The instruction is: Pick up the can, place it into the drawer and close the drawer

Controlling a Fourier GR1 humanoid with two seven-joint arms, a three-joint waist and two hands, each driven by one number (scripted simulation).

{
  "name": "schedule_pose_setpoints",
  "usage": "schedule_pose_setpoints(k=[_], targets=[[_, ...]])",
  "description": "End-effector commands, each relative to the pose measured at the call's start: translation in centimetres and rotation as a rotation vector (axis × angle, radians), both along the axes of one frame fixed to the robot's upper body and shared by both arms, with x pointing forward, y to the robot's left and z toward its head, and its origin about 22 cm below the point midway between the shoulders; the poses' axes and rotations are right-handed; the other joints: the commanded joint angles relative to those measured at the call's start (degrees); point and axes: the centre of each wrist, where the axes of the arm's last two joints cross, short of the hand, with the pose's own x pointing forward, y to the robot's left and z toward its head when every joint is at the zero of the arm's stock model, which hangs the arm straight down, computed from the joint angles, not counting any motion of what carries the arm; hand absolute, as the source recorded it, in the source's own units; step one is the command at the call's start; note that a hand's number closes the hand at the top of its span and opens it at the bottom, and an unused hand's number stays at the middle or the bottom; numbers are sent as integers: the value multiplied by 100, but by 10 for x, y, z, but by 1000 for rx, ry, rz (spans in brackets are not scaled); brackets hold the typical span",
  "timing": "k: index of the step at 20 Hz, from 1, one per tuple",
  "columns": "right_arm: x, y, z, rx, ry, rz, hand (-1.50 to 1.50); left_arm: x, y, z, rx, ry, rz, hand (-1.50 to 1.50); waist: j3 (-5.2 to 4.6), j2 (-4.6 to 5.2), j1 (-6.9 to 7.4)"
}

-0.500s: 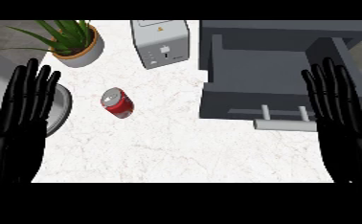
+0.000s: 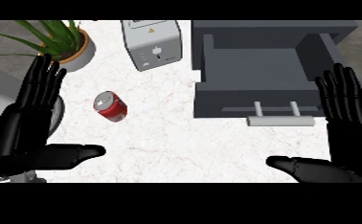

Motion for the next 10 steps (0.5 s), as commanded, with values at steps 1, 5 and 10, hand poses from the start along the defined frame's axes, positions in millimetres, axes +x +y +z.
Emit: schedule_pose_setpoints(k=[1, 5, 10], targets=[[-15, -24, -14, 23, 114, -116, -150, -10, 17, 1, 11, 144, 43, -150, 0, -34, 28], [-33, -35, -7, 8, 122, -132, -150, -14, -4, 22, -13, 155, 35, -150, -2, -33, 20], [-56, -59, -21, 17, 117, -135, -150, -35, 18, 48, 19, 151, 51, -150, -2, -36, 23]])
